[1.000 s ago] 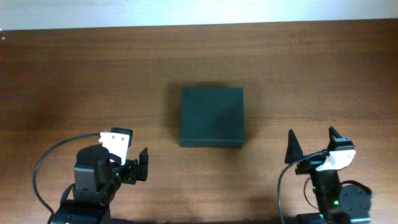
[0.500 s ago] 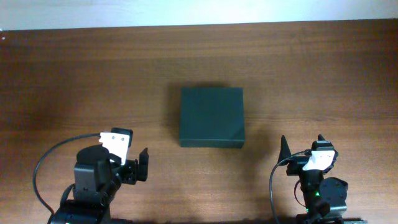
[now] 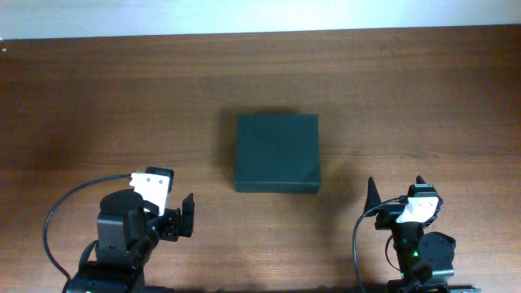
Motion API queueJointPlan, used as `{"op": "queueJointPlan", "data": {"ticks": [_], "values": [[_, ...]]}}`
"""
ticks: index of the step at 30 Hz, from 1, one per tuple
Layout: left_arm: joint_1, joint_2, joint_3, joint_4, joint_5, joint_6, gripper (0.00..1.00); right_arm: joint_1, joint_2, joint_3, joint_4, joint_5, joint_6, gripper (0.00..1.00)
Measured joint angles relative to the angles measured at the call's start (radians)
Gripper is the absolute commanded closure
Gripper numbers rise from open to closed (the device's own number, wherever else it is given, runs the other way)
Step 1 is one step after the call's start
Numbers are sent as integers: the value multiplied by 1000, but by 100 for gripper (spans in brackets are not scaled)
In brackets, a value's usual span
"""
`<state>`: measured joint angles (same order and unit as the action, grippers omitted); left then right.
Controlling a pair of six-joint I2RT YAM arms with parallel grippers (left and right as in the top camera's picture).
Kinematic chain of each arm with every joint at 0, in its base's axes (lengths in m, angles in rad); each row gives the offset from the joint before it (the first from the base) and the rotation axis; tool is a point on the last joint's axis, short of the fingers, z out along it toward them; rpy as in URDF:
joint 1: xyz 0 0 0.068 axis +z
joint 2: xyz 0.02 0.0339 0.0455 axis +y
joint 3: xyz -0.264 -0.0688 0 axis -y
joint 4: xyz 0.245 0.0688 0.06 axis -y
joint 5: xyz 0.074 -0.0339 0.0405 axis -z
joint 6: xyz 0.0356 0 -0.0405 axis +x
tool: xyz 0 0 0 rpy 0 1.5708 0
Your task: Pack container
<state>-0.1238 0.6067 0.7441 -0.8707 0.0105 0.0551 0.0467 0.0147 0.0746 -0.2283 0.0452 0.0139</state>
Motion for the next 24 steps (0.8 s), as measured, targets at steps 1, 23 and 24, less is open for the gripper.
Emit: {"op": "queueJointPlan", "data": {"ticks": [1, 23, 24], "values": [[0, 0, 0, 0, 0, 0, 1, 0, 0, 0, 0, 0, 0, 1], [29, -545, -385, 412, -55, 8, 1, 0, -1, 1, 0, 0, 0, 1], [29, -566, -429, 462, -56, 8, 1, 0, -1, 1, 0, 0, 0, 1]]}}
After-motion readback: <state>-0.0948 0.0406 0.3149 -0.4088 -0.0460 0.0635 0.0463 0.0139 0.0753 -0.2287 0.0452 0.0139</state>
